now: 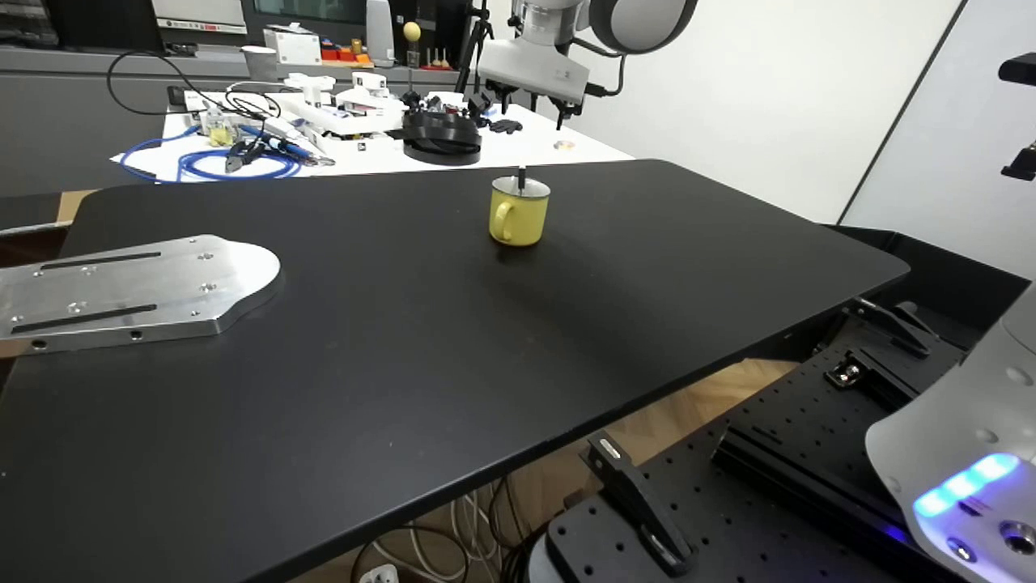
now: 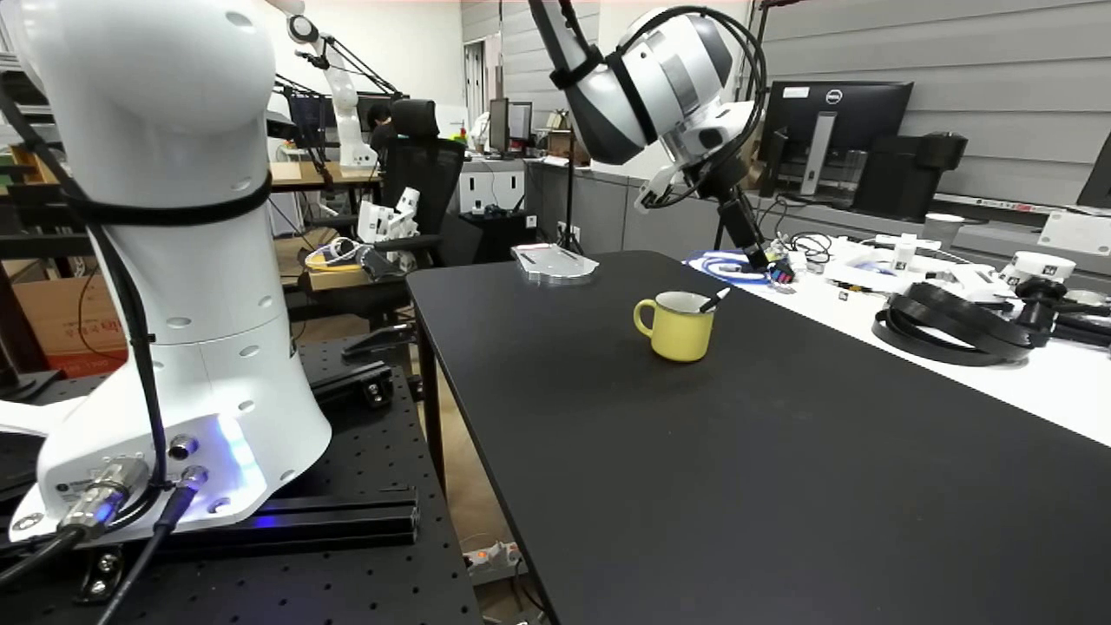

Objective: Put the pen in the cup

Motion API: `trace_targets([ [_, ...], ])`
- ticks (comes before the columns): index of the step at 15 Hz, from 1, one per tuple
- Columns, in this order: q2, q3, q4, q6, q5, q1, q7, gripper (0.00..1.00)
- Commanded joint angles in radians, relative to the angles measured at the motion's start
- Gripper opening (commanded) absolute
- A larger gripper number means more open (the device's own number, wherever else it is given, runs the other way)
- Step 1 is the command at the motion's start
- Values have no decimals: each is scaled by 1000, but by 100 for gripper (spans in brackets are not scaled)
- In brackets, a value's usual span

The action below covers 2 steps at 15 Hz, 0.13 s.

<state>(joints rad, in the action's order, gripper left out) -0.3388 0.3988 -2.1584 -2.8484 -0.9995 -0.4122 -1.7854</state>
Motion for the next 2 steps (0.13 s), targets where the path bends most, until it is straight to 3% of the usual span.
trace_targets([
  [1, -3, -2, 0, 0, 0, -1, 0, 100],
  [2, -6, -2, 0, 0, 0, -1, 0, 100],
])
